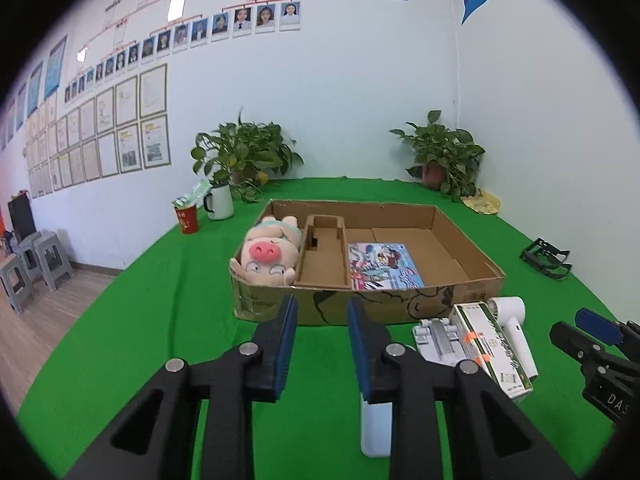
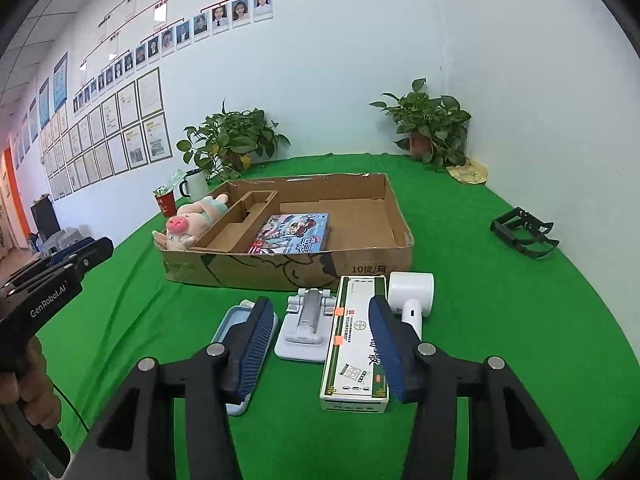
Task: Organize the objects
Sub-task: 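Withdraw the left gripper from the box toward the white medicine box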
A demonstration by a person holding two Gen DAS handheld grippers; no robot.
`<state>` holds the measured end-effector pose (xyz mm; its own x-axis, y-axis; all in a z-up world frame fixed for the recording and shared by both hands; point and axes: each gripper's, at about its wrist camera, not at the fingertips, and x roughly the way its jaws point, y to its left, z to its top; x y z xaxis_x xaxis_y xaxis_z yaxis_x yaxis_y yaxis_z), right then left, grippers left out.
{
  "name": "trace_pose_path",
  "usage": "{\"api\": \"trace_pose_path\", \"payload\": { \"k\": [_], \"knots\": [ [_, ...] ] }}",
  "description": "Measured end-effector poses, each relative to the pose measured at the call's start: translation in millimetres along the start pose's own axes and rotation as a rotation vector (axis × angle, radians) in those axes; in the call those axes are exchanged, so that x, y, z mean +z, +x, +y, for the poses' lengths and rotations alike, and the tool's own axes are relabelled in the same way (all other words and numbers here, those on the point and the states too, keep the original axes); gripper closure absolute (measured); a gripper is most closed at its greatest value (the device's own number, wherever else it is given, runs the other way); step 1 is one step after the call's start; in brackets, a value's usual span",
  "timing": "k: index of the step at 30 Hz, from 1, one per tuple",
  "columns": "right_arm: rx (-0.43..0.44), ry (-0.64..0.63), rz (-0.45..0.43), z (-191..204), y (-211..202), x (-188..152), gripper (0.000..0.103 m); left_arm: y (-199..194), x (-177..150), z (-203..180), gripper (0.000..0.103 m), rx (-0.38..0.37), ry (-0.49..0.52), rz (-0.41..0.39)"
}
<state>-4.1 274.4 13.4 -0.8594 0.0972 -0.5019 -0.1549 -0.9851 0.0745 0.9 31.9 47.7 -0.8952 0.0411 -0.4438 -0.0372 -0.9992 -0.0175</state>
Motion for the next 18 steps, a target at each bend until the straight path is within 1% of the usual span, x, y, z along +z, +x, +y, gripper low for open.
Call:
{"api": "trace_pose_path", "payload": {
  "k": [1, 2, 3, 4, 6, 8, 11, 14, 15, 18],
  "knots": [
    [-0.006, -0.005, -0.001, -1, -1, -1, 0.039, 1, -1, 0, 0.078, -0.032, 0.005, 0.011],
    [-0.011, -0.012, -0.001, -3, -1, -1, 0.004, -1, -2, -1, 0.076, -0.044, 0.009, 0.016],
    [-0.015, -0.018, -0.012, -4, -2, -3, 0.0, 0, -4, -3, 0.066, -0.056, 0.02, 0.029],
    [-0.022, -0.025, -0.012, -6, 1, -3, 0.0, 1, -6, -4, 0.045, -0.062, 0.031, 0.04],
    [-0.031, -0.02, 0.004, -9, 7, -5, 0.0, 4, -9, -7, 0.024, -0.054, 0.045, 0.056],
    [-0.01, 0.004, 0.036, -16, 16, -9, 0.0, 5, -13, -10, 0.024, -0.062, 0.055, 0.06],
    [0.006, 0.035, 0.09, -28, 31, -19, 0.0, 12, -22, -15, 0.024, -0.091, 0.079, 0.102],
    [0.013, 0.053, 0.17, -35, 48, -34, 0.0, 19, -30, -20, 0.024, -0.089, 0.081, 0.135],
    [0.029, 0.059, 0.211, -37, 58, -40, 0.0, 23, -33, -21, 0.024, -0.088, 0.072, 0.154],
    [0.061, 0.037, 0.283, -31, 77, -54, 0.0, 33, -40, -25, 0.024, -0.08, 0.05, 0.203]
  ]
}}
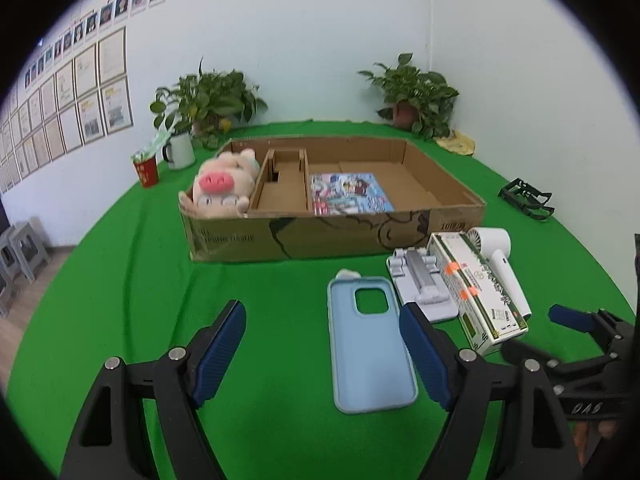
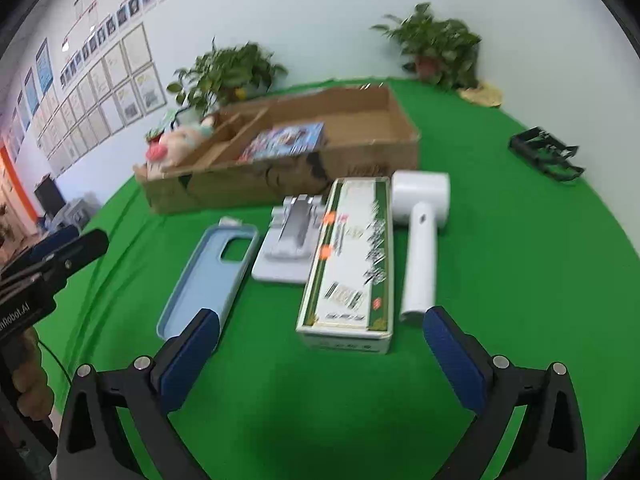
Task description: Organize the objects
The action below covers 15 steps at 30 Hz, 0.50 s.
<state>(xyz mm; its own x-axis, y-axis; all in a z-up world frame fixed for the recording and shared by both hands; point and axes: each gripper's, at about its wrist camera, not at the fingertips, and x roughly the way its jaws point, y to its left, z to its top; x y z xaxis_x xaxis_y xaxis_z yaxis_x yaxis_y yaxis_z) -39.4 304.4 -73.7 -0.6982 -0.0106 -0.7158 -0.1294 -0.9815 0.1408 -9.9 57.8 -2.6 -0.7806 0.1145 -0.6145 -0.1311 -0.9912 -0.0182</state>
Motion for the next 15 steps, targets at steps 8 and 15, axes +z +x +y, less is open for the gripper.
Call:
{"api": "trace_pose_path", "payload": {
  "k": [8, 15],
  "knots": [
    [-0.097, -0.089, 0.06, 14, 52, 7, 0.014, 8, -12, -7, 0.024, -0.015, -0.005, 0.061],
    [-0.118, -0.083, 0.061, 8, 51, 2, 0.04, 12, -13, -7, 0.024, -0.057, -0.024, 0.089]
  ]
}}
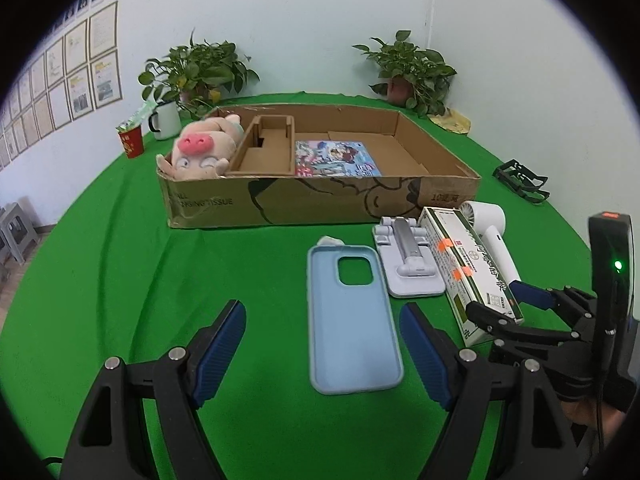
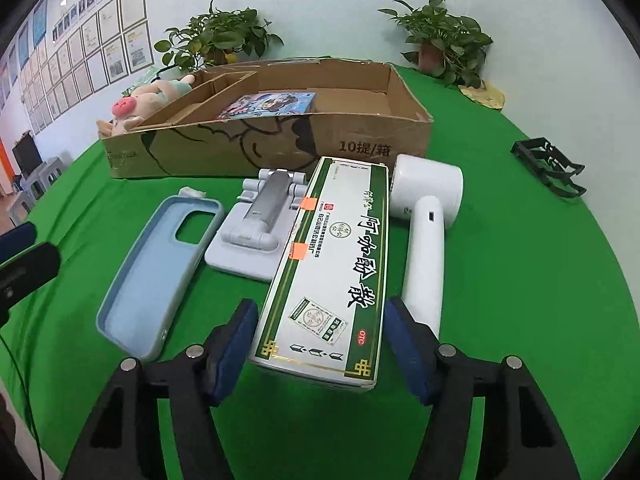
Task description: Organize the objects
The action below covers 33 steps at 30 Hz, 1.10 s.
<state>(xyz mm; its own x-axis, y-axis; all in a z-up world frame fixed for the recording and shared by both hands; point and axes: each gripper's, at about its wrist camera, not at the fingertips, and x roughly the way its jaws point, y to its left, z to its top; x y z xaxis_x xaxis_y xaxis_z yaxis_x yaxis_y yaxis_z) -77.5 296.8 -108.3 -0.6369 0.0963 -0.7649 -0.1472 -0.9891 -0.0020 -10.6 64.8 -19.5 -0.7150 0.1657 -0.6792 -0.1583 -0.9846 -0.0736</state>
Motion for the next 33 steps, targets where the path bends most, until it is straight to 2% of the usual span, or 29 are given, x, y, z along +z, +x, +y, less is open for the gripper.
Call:
{"api": "trace_pose_path", "payload": {
  "k": [4, 8, 12, 14, 16, 17, 18, 20, 22, 25, 29, 31, 33],
  "knots": [
    [0.026, 0.029, 0.004, -3, -20, -20, 0.041, 7, -1, -5, 0.024, -0.07, -0.005, 0.038],
    [0.059, 0.014, 0.01, 0, -58, -60, 0.041, 20, -10, -15, 0.024, -0.244, -0.006, 0.153],
    [0.161, 0.039, 0.024, -4, -91, -93, 0.04, 37, -28, -44, 0.024, -0.478, 0.018, 0.307],
    [0.197, 0.037, 0.034, -5, -101, -104, 0.039, 41, -36, -58, 0.024, -0.567, 0.035, 0.36],
    [0.22, 0.051, 0.02, -4, -109, -111, 0.028, 45, -44, -70, 0.024, -0.643, 0.042, 0.399],
    [0.225, 0.062, 0.008, -3, -111, -114, 0.012, 47, -47, -74, 0.024, -0.658, 0.038, 0.418],
    [0.227, 0.071, -0.011, -2, -115, -116, 0.003, 50, -50, -76, 0.024, -0.67, 0.028, 0.437],
    [0.217, 0.064, -0.062, 3, -122, -116, 0.0, 50, -51, -75, 0.024, -0.683, 0.014, 0.43],
    [0.172, 0.009, -0.096, 13, -125, -115, 0.0, 55, -50, -71, 0.024, -0.714, -0.025, 0.452],
    [0.115, -0.074, -0.097, 29, -118, -110, 0.0, 64, -49, -64, 0.024, -0.771, -0.1, 0.478],
    [0.089, -0.096, -0.075, 39, -111, -107, 0.002, 68, -49, -60, 0.024, -0.801, -0.122, 0.483],
    [0.104, -0.092, -0.069, 39, -109, -106, 0.009, 69, -50, -59, 0.026, -0.807, -0.135, 0.483],
    [0.077, -0.102, -0.058, 40, -107, -106, 0.029, 69, -51, -56, 0.026, -0.811, -0.154, 0.485]
  ]
}}
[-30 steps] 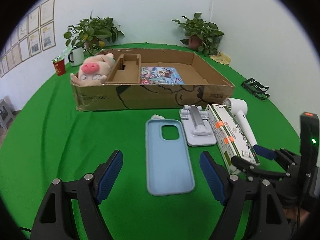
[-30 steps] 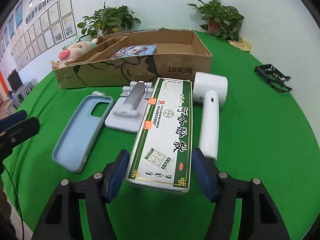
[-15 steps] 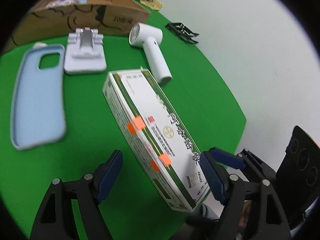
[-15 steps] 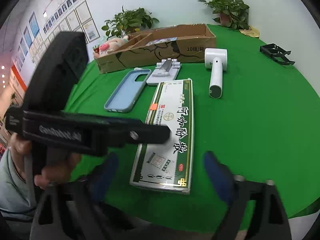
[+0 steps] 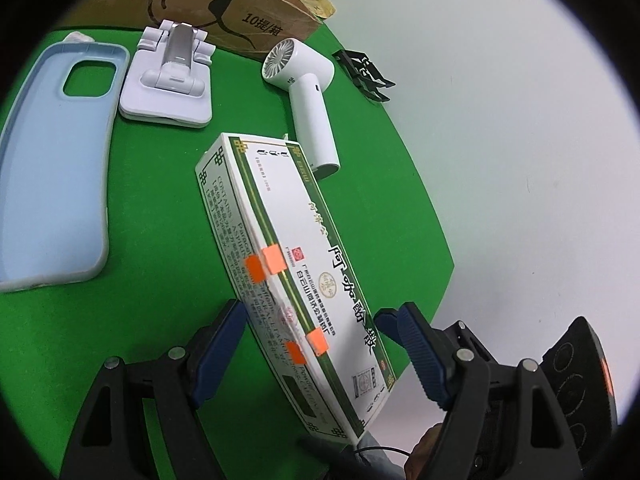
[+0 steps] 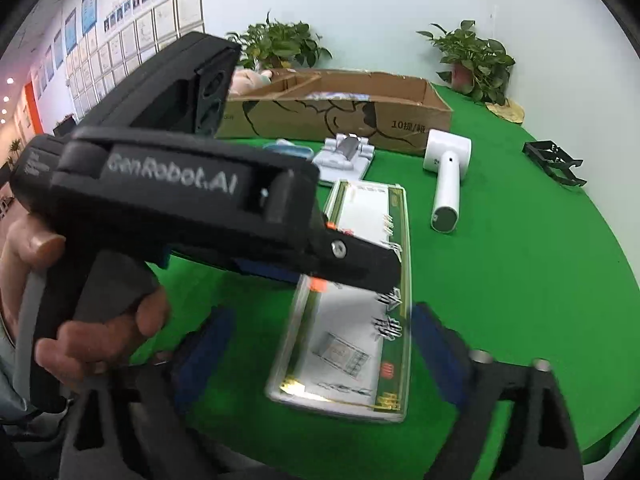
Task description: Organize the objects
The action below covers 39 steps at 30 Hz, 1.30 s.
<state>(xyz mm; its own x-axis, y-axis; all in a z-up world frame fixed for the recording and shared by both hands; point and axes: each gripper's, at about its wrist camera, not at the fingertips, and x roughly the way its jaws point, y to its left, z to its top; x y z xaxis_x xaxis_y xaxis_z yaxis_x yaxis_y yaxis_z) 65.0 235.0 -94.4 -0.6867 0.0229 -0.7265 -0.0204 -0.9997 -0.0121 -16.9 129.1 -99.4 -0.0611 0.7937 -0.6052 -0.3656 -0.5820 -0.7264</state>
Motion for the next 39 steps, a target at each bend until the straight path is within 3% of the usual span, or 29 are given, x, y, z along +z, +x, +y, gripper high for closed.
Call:
{"api": "trace_pose_path", "payload": {
  "k": [2, 4, 6, 9, 11, 13, 14, 15, 17, 20, 22, 26, 31, 32, 33, 36, 39],
  "knots": [
    [-0.025, -0.002, 0.002, -1, -1, 1, 0.041, -1, 0, 1, 0.026, -0.004, -0.004, 0.0],
    [0.004, 0.052, 0.004, -10, -1, 4, 0.043, -2, 1, 1, 0.029, -0.006, -0.006, -0.001],
    [0.01, 0.109, 0.0, -21, -1, 5, 0.06, -3, 2, 1, 0.031, -0.005, -0.013, -0.002],
    [0.04, 0.19, -0.001, -36, -2, 4, 0.067, -3, 2, 2, 0.036, 0.004, -0.014, -0.002],
    [0.066, 0.231, 0.027, -44, 1, 4, 0.067, -7, 0, 3, 0.039, 0.013, -0.015, -0.002],
    [0.094, 0.265, 0.036, -48, 2, 6, 0.063, -7, 0, 4, 0.042, 0.017, -0.02, -0.003],
    [0.102, 0.264, 0.039, -47, 3, 6, 0.054, -7, 0, 4, 0.043, 0.018, -0.02, -0.001],
    [0.117, 0.264, 0.038, -47, 5, 6, 0.035, -7, 1, 4, 0.043, 0.018, -0.019, 0.002],
    [0.13, 0.258, 0.028, -41, 5, 4, 0.014, -8, 2, 5, 0.046, 0.016, -0.027, 0.01],
    [0.122, 0.202, 0.018, -29, 6, 5, 0.013, -5, 2, 8, 0.059, 0.018, -0.037, 0.024],
    [0.069, 0.143, 0.023, -19, 8, 3, 0.014, -2, 2, 8, 0.06, 0.009, -0.036, 0.037],
    [-0.031, 0.103, 0.037, -18, 11, 2, 0.037, 0, 1, 7, 0.06, 0.006, -0.029, 0.042],
    [0.037, 0.209, 0.02, -35, 5, 0, 0.042, -1, 1, 12, 0.06, -0.014, -0.063, 0.042],
    [0.068, 0.258, 0.014, -43, 3, -2, 0.055, -2, 2, 13, 0.059, -0.006, -0.067, 0.033],
    [0.081, 0.306, 0.006, -51, 0, -3, 0.075, -4, 3, 15, 0.058, 0.006, -0.07, 0.018],
    [0.169, 0.428, 0.016, -75, 3, -9, 0.079, -4, 4, 18, 0.058, -0.014, -0.089, 0.017],
    [0.194, 0.434, 0.027, -77, 5, -7, 0.075, -4, 2, 15, 0.058, 0.002, -0.068, 0.016]
  ]
}}
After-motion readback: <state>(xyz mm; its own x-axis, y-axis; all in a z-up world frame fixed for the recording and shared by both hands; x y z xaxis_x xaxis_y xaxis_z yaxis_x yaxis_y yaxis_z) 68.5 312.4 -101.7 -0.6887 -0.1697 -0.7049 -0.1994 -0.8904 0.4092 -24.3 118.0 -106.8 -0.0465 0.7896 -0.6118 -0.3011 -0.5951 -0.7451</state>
